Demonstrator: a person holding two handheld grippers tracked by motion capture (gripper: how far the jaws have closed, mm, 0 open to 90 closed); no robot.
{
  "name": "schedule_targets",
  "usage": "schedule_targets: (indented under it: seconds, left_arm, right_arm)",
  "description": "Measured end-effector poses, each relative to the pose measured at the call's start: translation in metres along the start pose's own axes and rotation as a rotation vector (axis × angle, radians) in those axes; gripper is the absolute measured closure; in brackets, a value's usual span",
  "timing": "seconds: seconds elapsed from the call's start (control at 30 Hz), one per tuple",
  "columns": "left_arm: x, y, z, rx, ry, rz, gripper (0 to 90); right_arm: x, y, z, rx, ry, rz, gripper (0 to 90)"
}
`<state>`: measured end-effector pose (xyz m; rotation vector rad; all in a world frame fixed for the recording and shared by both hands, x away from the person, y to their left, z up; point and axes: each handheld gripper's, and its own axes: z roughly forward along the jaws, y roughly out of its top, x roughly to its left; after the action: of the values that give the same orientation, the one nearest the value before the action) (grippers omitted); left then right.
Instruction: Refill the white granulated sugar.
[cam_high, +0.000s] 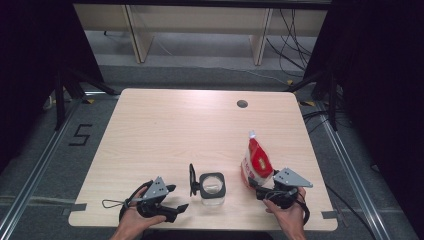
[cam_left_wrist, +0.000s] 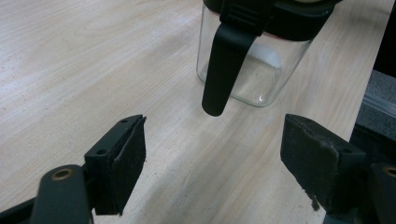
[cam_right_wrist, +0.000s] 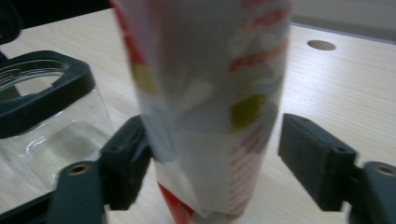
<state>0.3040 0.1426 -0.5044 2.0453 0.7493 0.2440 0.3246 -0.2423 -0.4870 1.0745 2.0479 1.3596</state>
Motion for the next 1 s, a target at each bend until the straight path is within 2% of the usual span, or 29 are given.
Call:
schedule_targets:
  seconds: [0.03, 0.07, 0.1, 0.17, 0.2, 0.23, 0.27, 0.3, 0.37, 0.43, 0.47, 0.53, 0.63, 0.67, 0.7, 0.77, 0.87, 0.9, 0.93, 1.0]
  left_arm:
    - [0.000, 0.000, 0.000, 0.002, -0.002, 0.008, 22.0]
    - [0.001, 0.000, 0.000, 0.004, -0.007, 0.018, 22.0]
    - [0.002, 0.001, -0.001, 0.013, -0.007, 0.044, 22.4]
    - [0.002, 0.000, 0.000, -0.012, -0.013, 0.028, 23.6]
    - [0.001, 0.000, -0.001, 0.002, -0.004, 0.004, 23.6]
    - [0.002, 0.000, -0.002, 0.018, 0.000, 0.016, 23.5]
    - [0.002, 0.001, -0.001, -0.004, -0.010, 0.008, 23.5]
    - [0.003, 0.001, -0.001, -0.006, -0.011, 0.023, 23.5]
    - [0.003, 0.000, -0.001, -0.007, -0.014, 0.019, 23.5]
    - [0.003, 0.001, -0.002, -0.006, -0.016, 0.019, 23.5]
    - [0.003, 0.001, -0.001, -0.006, -0.017, 0.018, 23.5]
    - [0.002, 0.000, -0.002, 0.004, -0.013, -0.001, 23.5]
    - [0.002, 0.000, -0.001, -0.004, -0.017, -0.006, 23.6]
    - [0.002, 0.000, -0.002, 0.004, -0.016, 0.000, 23.6]
    - [0.003, 0.000, -0.002, 0.003, -0.017, 0.002, 23.6]
    - [0.002, 0.000, -0.002, 0.003, -0.020, 0.003, 23.6]
    - [0.001, 0.000, -0.001, -0.003, -0.023, -0.004, 23.6]
    - [0.001, 0.000, -0.001, 0.000, -0.022, -0.008, 23.6]
    - [0.001, 0.000, -0.001, -0.006, -0.025, -0.006, 23.6]
    - [0.003, 0.000, -0.001, -0.008, -0.027, 0.018, 23.6]
  right_arm:
    - [-0.002, 0.001, 0.000, 0.006, 0.011, -0.038, 32.3]
    - [0.000, 0.001, -0.001, 0.009, 0.006, -0.019, 32.4]
    - [-0.001, 0.001, 0.000, 0.002, 0.009, -0.033, 32.7]
    - [-0.003, 0.003, 0.000, 0.009, 0.023, -0.055, 33.1]
    - [-0.006, 0.005, -0.001, 0.009, 0.020, -0.089, 33.1]
    - [-0.008, 0.005, 0.000, 0.011, 0.034, -0.101, 33.3]
    - [-0.008, 0.006, 0.000, 0.018, 0.043, -0.093, 33.5]
    - [-0.012, 0.007, 0.001, 0.007, 0.062, -0.121, 33.7]
    - [-0.017, 0.008, 0.001, 0.017, 0.083, -0.133, 34.3]
    - [-0.021, 0.009, 0.003, 0.000, 0.098, -0.155, 34.4]
    - [-0.025, 0.011, 0.002, 0.022, 0.125, -0.187, 34.4]
    - [-0.031, 0.013, 0.004, 0.020, 0.160, -0.216, 34.7]
    - [-0.035, 0.015, 0.005, 0.032, 0.194, -0.234, 34.8]
    - [-0.037, 0.015, 0.004, 0.033, 0.193, -0.233, 34.8]
    - [-0.037, 0.014, 0.006, 0.010, 0.195, -0.232, 34.8]
    - [-0.036, 0.013, 0.006, 0.011, 0.184, -0.228, 34.8]
    - [-0.032, 0.009, 0.005, 0.010, 0.156, -0.191, 30.4]
    - [-0.029, 0.008, 0.005, 0.021, 0.140, -0.156, 26.4]
    - [-0.029, 0.007, 0.006, 0.009, 0.127, -0.147, 24.6]
    - [-0.028, 0.005, 0.008, -0.018, 0.106, -0.099, 22.4]
